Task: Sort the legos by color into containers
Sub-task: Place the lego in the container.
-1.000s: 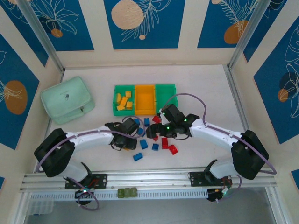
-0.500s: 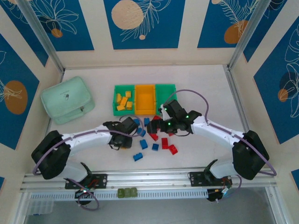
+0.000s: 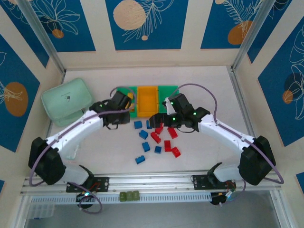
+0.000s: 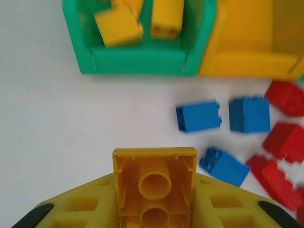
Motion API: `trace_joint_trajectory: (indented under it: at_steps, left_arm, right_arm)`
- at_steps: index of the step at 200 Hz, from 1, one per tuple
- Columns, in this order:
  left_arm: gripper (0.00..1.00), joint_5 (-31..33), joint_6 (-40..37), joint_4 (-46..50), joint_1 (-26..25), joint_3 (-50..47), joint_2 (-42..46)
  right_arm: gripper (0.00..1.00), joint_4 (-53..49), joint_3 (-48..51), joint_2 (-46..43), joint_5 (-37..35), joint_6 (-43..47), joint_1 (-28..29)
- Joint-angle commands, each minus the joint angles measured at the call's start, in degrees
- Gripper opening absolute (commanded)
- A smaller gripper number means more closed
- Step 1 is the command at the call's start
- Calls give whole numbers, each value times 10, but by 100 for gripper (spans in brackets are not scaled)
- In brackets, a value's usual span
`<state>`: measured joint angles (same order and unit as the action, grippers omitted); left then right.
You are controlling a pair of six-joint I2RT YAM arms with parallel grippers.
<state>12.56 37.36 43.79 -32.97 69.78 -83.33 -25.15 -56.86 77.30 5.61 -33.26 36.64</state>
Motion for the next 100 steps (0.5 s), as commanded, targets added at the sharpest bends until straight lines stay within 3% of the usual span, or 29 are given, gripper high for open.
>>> trace_joint_trajectory:
  at_steps: [1, 22, 61, 100]
  left_arm:
    - [32, 16, -33, 3, 39, 54, -65]
    - [32, -13, -45, -28, 68, 104, -129]
    - [33, -5, -71, -33, 87, 214, -252]
    - [46, -7, -78, -3, 98, 300, -330]
  right_arm:
    - [99, 12, -28, 22, 7, -2, -5]
    - [99, 18, -38, 31, -1, -5, -6]
    - [99, 16, -61, 55, -3, -10, -12]
    - [99, -6, -85, 76, -2, 3, -13]
